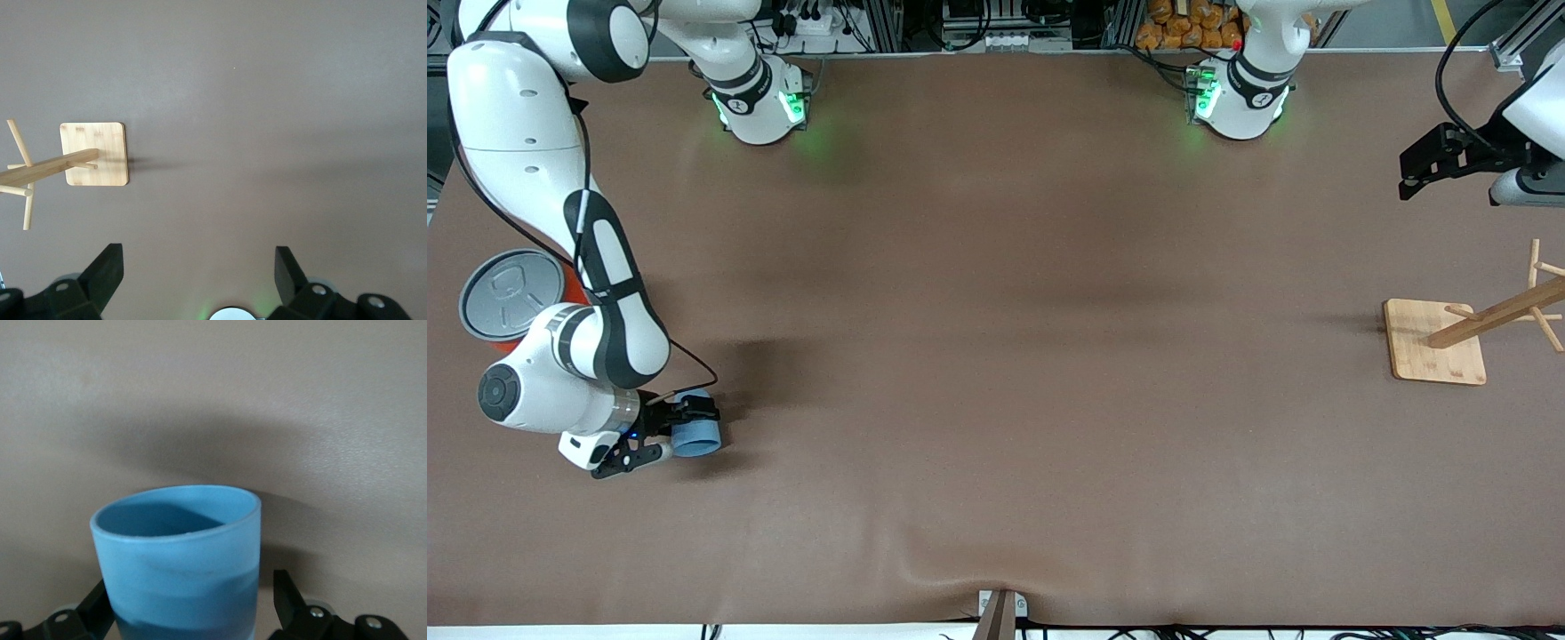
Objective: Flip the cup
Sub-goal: 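Close the right gripper around the blue cup's base, then lift the blue cup and carry it toward the table center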
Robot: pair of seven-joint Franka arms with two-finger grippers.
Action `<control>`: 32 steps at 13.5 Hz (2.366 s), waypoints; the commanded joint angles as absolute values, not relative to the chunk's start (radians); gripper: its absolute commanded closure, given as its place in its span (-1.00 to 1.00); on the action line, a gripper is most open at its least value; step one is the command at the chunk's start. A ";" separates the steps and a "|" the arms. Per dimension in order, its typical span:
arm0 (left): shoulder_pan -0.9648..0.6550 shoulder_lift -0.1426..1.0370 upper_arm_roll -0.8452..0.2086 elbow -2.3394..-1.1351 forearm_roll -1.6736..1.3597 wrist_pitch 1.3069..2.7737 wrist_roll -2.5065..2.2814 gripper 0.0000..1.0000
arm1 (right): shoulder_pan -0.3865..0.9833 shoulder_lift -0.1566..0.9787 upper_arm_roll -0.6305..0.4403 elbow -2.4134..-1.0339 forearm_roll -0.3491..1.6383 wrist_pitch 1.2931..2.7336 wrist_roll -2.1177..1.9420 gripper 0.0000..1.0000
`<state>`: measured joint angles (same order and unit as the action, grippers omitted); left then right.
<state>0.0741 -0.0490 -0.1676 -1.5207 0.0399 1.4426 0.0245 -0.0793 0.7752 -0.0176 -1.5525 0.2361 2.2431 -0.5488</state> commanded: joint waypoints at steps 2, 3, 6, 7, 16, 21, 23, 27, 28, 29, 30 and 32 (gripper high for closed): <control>0.072 -0.046 -0.172 -1.514 0.061 1.448 0.040 -1.00 | -0.098 0.773 -0.009 -1.565 0.264 2.246 -0.662 -1.00; 0.072 -0.046 -0.173 -1.514 0.061 1.448 0.040 -1.00 | -0.098 0.773 -0.009 -1.565 0.279 2.244 -0.676 -1.00; 0.071 -0.046 -0.173 -1.514 0.061 1.448 0.038 -1.00 | -0.100 0.773 -0.009 -1.565 0.314 2.211 -0.702 -0.46; 0.072 -0.046 -0.179 -1.514 0.060 1.448 0.038 -1.00 | -0.101 0.773 -0.009 -1.563 0.336 2.191 -0.719 -0.46; 0.072 -0.046 -0.181 -1.512 0.060 1.448 0.038 -1.00 | -0.101 0.721 0.081 -1.503 0.453 1.994 -0.890 -0.47; 0.072 -0.046 -0.183 -1.514 0.060 1.448 0.038 -1.00 | -0.100 0.727 0.225 -1.488 0.456 1.885 -0.973 -0.20; 0.071 -0.046 -0.183 -1.514 0.060 1.453 0.038 -1.00 | -0.010 0.745 0.302 -1.464 0.449 1.989 -0.945 0.11; 0.071 -0.046 -0.187 -1.514 0.060 1.453 0.038 -1.00 | 0.164 0.749 0.295 -1.480 0.433 2.200 -0.936 0.23; 0.071 -0.046 -0.189 -1.514 0.060 1.453 0.038 -1.00 | 0.184 0.749 0.287 -1.479 0.419 2.209 -0.940 0.22; 0.071 -0.046 -0.189 -1.513 0.060 1.453 0.040 -1.00 | 0.201 0.750 0.284 -1.477 0.388 2.221 -0.943 0.19; 0.068 -0.048 -0.189 -1.513 0.060 1.451 0.040 -1.00 | 0.213 0.755 0.284 -1.479 0.341 2.253 -0.945 0.18; 0.069 -0.049 -0.190 -1.513 0.060 1.451 0.040 -1.00 | 0.245 0.768 0.284 -1.479 0.261 2.293 -0.943 0.16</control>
<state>0.0699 -0.0488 -0.1848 -1.5207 0.0399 1.4484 0.0245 0.2185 0.7523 0.2902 -1.4868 0.3166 2.2623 -0.9307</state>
